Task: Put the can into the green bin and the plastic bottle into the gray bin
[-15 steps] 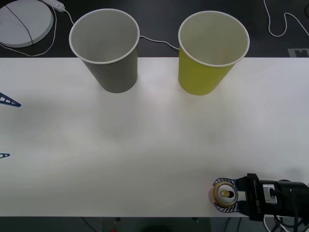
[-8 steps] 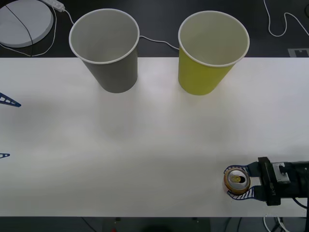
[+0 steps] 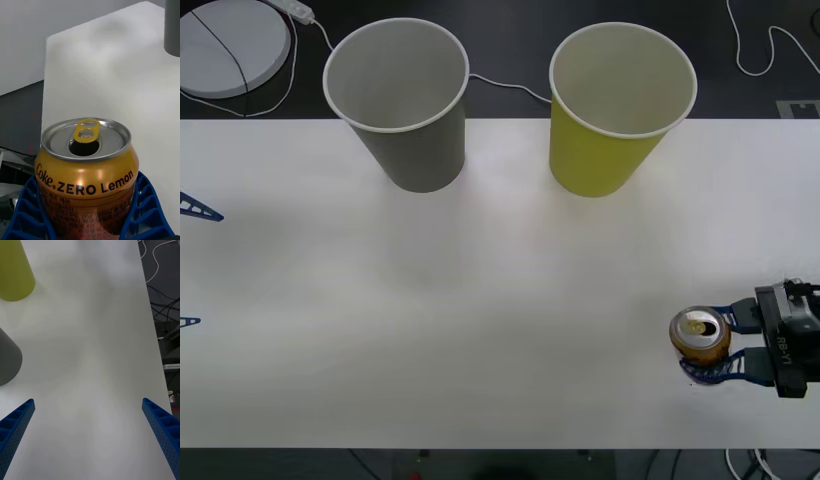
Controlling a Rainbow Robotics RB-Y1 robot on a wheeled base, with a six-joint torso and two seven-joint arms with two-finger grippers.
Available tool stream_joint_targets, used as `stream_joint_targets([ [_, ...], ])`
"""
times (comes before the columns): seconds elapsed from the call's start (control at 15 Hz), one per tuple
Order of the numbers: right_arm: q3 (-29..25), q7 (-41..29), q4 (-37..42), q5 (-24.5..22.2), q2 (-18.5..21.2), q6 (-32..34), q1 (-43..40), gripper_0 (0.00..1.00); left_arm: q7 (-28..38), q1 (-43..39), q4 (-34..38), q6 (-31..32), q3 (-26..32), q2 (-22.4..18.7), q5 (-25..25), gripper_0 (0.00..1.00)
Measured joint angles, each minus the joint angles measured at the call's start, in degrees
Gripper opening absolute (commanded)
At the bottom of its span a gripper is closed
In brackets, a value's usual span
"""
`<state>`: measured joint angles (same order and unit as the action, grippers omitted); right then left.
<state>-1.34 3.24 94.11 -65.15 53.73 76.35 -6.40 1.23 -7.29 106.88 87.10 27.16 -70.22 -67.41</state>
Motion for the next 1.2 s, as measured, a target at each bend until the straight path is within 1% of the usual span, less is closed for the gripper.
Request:
stream_joint_targets([
  [0.2, -6.6, -12.8, 8.6, -4.4, 1.0, 0.0, -2.4, 0.0, 0.0, 0.0, 0.0, 0.0, 0.0, 0.0, 0.0, 1.0],
  [0.33, -10.1, -20.5, 12.9, -6.7, 2.1, -0.1, -3.2, 0.0, 0.0, 0.0, 0.0, 0.0, 0.0, 0.0, 0.0, 1.0],
  [0.53, -13.5, -29.9, 16.4, -7.6, 4.8, 0.0, -3.3, 0.0, 0.0, 0.0, 0.0, 0.0, 0.0, 0.0, 0.0, 1.0],
  [0.67, -16.0, -36.7, 18.7, -7.6, 7.5, 0.0, -3.2, 0.0, 0.0, 0.0, 0.0, 0.0, 0.0, 0.0, 0.0, 1.0],
  [0.8, -18.0, -43.2, 20.2, -7.6, 10.6, 0.0, -2.6, 0.0, 0.0, 0.0, 0.0, 0.0, 0.0, 0.0, 0.0, 1.0],
  [1.0, -18.9, -51.8, 20.6, -7.8, 14.7, 0.0, 0.3, 0.0, 0.0, 0.0, 0.0, 0.0, 0.0, 0.0, 0.0, 1.0],
  [1.2, -19.3, -61.7, 20.7, -9.9, 18.2, 0.3, 4.5, 0.0, 0.0, 0.0, 0.0, 0.0, 0.0, 0.0, 0.0, 1.0],
])
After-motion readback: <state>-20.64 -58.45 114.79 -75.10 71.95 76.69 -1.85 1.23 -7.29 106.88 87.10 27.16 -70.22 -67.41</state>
